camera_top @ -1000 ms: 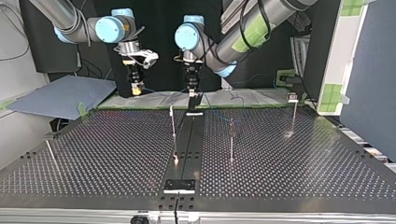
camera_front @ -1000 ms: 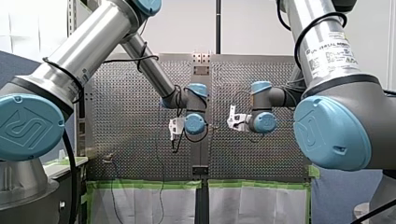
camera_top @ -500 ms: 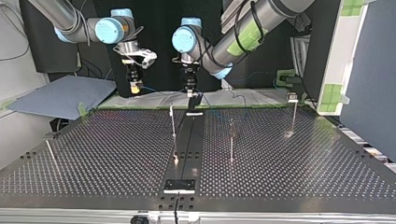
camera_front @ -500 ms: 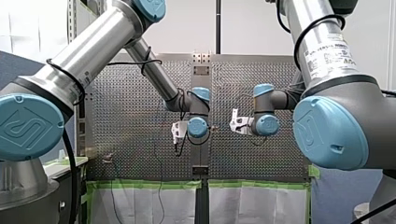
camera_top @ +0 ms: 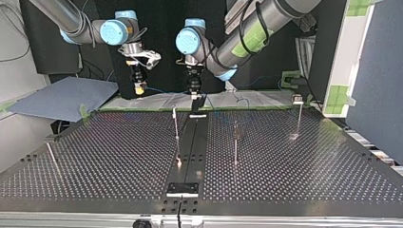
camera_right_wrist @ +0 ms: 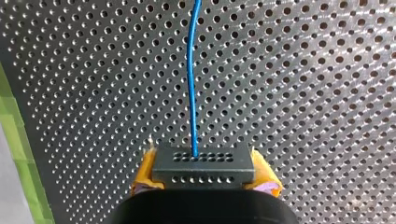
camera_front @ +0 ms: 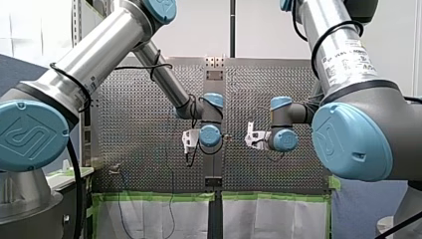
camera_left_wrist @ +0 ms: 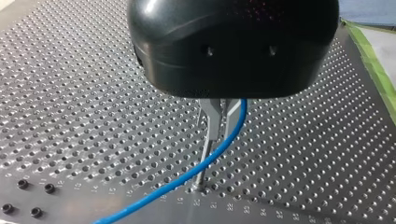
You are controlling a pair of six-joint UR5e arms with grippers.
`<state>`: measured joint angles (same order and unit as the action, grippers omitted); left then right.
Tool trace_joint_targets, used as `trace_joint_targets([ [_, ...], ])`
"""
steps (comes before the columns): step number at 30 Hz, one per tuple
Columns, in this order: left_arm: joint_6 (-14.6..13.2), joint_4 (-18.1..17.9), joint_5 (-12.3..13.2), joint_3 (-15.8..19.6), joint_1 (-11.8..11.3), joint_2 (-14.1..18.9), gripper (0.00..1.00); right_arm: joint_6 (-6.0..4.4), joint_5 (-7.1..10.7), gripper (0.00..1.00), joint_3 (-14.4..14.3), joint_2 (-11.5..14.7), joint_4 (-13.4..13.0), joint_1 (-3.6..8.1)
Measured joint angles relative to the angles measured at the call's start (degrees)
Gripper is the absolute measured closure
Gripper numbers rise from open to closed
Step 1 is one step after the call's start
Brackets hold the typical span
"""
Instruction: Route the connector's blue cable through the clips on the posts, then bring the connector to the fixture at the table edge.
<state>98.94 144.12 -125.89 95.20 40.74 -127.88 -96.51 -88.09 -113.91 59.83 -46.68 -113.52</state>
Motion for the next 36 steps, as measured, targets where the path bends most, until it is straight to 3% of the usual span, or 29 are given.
trace_joint_targets([
  [7, 0.0, 0.1, -0.4, 0.0, 0.0, 0.0, 1.00, 0.41, 1.28, 1.00, 0.1, -0.1, -0.9, 0.00],
  [18, -0.1, 0.0, -1.0, 0.0, -0.2, 0.0, 1.00, 0.21, 1.04, 1.00, 0.2, -1.7, -2.3, 0.12],
  [31, 0.0, -0.7, 1.2, -0.5, -1.9, -1.0, 1.00, -0.06, 0.82, 1.00, 0.9, -2.9, -3.5, 0.95],
  [36, 0.2, -0.7, 1.9, -1.3, -2.3, -2.0, 1.00, 0.00, 0.66, 1.00, 0.5, -2.8, -3.4, 0.10],
])
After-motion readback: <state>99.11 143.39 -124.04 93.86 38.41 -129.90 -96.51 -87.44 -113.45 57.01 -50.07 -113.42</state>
